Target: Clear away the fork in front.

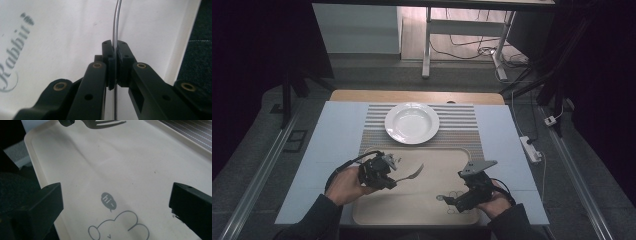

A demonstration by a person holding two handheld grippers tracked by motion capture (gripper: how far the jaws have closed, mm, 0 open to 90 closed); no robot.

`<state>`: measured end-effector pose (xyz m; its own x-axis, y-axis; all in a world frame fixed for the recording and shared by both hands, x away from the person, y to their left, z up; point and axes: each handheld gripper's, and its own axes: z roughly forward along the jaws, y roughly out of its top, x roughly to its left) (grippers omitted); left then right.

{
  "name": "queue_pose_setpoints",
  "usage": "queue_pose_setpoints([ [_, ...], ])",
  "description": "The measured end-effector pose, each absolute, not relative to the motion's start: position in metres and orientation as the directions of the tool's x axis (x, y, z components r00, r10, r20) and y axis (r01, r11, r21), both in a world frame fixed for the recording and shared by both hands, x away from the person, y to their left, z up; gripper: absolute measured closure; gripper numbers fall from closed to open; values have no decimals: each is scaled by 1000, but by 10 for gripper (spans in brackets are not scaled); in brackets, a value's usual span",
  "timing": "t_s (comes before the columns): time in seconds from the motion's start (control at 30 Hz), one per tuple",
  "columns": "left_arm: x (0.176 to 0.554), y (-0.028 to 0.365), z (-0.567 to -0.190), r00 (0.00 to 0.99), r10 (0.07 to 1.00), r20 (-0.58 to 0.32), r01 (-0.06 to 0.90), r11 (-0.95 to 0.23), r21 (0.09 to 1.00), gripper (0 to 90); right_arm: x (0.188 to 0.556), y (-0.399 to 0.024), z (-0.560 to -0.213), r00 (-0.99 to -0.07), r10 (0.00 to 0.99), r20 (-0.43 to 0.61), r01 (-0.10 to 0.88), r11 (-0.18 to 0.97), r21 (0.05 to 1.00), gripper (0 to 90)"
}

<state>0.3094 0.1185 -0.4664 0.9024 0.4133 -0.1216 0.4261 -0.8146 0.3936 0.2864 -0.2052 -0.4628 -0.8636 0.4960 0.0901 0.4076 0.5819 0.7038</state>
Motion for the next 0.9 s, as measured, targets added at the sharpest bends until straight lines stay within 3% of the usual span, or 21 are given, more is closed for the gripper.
queue_pose_setpoints([
  [0.57, 304, 144, -470, 724, 669, -167, 673, -632, 384, 866, 256, -236, -454, -814, 578, 60, 421, 516, 746, 0],
  [0.9, 289, 151, -476, 630, 745, -219, 758, -531, 378, 865, 242, -247, -452, -799, 600, 31, 413, 511, 754, 0],
])
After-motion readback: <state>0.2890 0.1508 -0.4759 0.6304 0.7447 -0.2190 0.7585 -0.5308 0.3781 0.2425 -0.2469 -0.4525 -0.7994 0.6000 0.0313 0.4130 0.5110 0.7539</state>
